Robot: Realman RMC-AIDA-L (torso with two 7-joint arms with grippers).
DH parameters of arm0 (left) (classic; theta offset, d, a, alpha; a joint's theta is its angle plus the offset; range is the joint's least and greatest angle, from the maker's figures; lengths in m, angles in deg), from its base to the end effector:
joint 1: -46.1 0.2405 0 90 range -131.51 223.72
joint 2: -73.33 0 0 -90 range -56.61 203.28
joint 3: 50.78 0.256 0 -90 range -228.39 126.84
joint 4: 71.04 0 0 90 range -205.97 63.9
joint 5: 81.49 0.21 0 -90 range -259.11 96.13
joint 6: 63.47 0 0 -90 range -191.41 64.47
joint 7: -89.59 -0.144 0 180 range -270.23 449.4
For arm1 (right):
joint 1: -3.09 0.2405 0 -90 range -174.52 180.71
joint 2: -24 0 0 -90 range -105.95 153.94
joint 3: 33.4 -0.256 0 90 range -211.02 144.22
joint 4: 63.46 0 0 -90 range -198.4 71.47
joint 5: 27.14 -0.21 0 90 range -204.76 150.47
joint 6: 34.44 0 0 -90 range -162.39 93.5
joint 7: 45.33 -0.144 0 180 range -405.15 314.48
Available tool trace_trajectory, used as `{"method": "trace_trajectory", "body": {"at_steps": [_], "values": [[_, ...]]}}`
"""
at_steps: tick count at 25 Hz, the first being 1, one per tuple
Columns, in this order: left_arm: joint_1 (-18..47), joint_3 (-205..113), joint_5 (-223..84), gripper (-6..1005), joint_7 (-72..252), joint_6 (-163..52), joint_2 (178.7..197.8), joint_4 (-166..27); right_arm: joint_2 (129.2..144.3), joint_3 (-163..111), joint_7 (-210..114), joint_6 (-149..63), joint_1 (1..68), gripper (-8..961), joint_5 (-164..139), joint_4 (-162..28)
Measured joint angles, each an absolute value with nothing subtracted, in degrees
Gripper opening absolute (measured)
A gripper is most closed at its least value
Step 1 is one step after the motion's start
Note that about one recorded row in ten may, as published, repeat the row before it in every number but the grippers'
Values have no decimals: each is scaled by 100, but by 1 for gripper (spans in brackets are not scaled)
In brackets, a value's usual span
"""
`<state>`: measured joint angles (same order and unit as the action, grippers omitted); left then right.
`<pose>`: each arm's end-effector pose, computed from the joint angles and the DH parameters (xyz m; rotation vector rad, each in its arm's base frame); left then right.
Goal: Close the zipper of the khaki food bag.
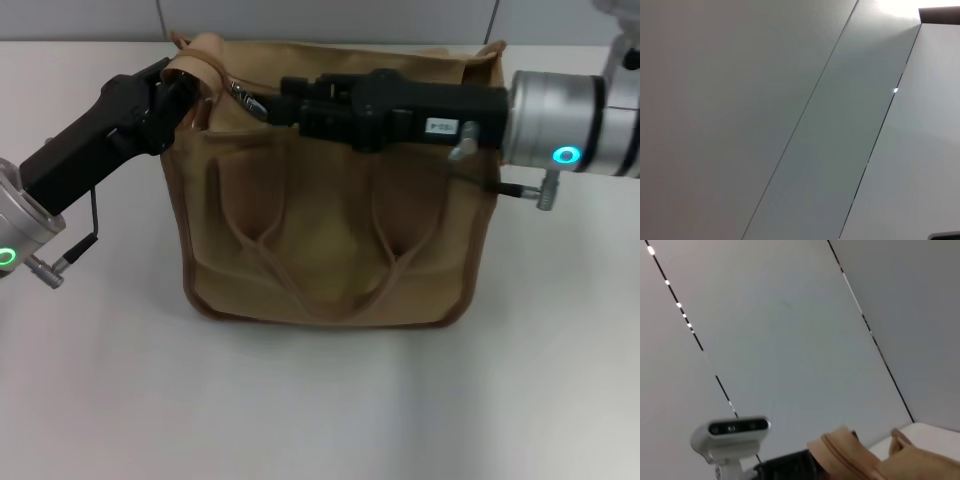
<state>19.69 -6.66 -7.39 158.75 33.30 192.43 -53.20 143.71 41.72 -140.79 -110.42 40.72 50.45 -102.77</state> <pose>-0.2494 0.3090 0.0093 -2.1947 -0.7118 -1.5181 0.1329 0.3644 -0.0456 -2.8017 0.7367 1.0859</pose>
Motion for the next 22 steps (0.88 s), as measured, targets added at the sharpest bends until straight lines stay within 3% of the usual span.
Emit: {"method": "trace_trajectory", "body": {"at_steps": [22], "values": [[1850,-595,-741,15,15870,3258,19242,-5320,14370,5062,-13741,-9973,4403,317,5093,-10338]]}}
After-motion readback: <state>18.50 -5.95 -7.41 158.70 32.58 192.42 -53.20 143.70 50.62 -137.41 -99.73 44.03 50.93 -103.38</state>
